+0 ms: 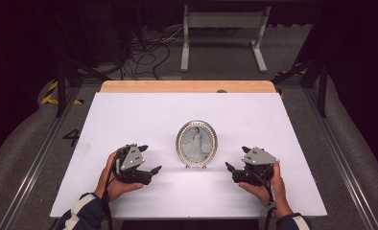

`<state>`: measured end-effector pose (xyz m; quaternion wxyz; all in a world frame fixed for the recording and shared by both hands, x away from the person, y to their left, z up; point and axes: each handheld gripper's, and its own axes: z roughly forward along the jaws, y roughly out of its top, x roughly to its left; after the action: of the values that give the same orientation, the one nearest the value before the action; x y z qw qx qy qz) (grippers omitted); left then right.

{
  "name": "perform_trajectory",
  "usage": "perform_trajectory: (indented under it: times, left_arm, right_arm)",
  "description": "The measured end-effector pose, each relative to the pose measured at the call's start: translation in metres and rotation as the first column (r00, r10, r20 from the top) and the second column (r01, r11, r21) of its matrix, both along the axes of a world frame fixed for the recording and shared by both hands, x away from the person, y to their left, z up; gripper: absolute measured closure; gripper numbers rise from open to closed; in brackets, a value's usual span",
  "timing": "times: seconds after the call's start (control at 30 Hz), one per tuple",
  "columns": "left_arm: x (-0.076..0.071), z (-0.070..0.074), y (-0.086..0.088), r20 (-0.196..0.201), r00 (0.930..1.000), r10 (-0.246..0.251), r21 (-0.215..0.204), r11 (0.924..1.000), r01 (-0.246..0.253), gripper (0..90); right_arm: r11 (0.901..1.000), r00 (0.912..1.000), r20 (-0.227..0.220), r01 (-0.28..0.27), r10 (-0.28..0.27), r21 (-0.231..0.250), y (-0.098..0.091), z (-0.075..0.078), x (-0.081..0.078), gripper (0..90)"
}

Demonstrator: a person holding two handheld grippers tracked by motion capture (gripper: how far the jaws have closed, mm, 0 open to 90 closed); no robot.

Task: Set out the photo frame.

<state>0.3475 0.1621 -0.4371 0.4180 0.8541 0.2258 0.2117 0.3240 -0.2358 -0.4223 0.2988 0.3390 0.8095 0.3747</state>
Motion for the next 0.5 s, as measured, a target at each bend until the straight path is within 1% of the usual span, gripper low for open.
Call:
perform_trajectory:
  times: [0.2, 0.3, 0.5]
  left_arm:
    - [-0.005, -0.002, 0.012, -0.010, 0.9998, 0.020, 0.001, 0.9998, -0.020, 16.6]
    - [-0.007, -0.004, 0.017, -0.014, 0.9995, 0.029, 0.004, 0.9996, -0.029, 16.2]
    - [-0.008, -0.005, 0.024, -0.018, 0.9992, 0.037, -0.001, 0.9993, -0.037, 15.6]
  right_arm:
    - [0.9997, 0.9997, 0.003, 0.023, -0.023, 0.002, -0.009, -0.001, -0.003, 22.4]
    - [0.9994, 0.9991, 0.023, 0.035, -0.036, 0.003, -0.013, -0.001, -0.005, 22.7]
    - [0.9990, 0.9984, 0.033, 0.045, -0.045, 0.000, -0.017, -0.002, -0.007, 22.8]
